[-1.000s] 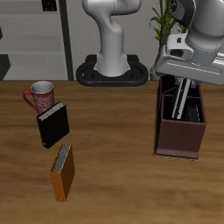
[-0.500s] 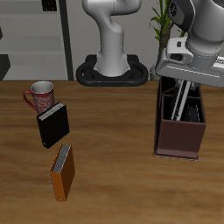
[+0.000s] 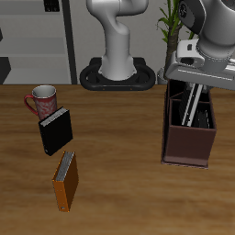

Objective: Place the left striped book into the left desk caddy's right compartment and place the right striped book into the left desk caddy's right compartment and place the orange book into the left desk caddy's left compartment

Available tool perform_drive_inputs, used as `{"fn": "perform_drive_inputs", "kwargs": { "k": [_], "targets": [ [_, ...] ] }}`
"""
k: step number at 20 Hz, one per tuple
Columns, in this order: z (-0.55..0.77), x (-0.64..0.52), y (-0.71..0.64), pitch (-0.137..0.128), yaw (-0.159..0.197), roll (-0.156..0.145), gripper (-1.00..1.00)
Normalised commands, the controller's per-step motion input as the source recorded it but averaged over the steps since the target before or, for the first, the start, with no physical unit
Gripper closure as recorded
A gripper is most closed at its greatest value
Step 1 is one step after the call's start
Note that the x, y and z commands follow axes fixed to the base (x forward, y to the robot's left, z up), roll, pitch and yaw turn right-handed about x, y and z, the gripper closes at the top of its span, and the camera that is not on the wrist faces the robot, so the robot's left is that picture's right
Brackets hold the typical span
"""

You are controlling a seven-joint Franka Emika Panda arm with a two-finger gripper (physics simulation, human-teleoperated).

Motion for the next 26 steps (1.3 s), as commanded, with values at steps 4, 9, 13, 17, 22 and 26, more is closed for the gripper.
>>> {"fn": "perform_drive_inputs", "kwargs": {
  "k": [4,9,13,17,22,26],
  "targets": [
    [-0.09,-0.09,0.00,0.020,0.012,0.014,1.00],
    [0.05,-0.04,-0.03,0.003,-0.014,0.000,1.00],
    [-0.02,0.00,0.04,0.011,-0.009,0.008,1.00],
    [-0.20,0.09,0.02,0.043,-0.019,-0.013,1.00],
    [-0.17,0.05,0.07,0.044,-0.022,0.012,1.00],
    [-0.18,0.05,0.10,0.041,0.009,-0.001,1.00]
  ]
}}
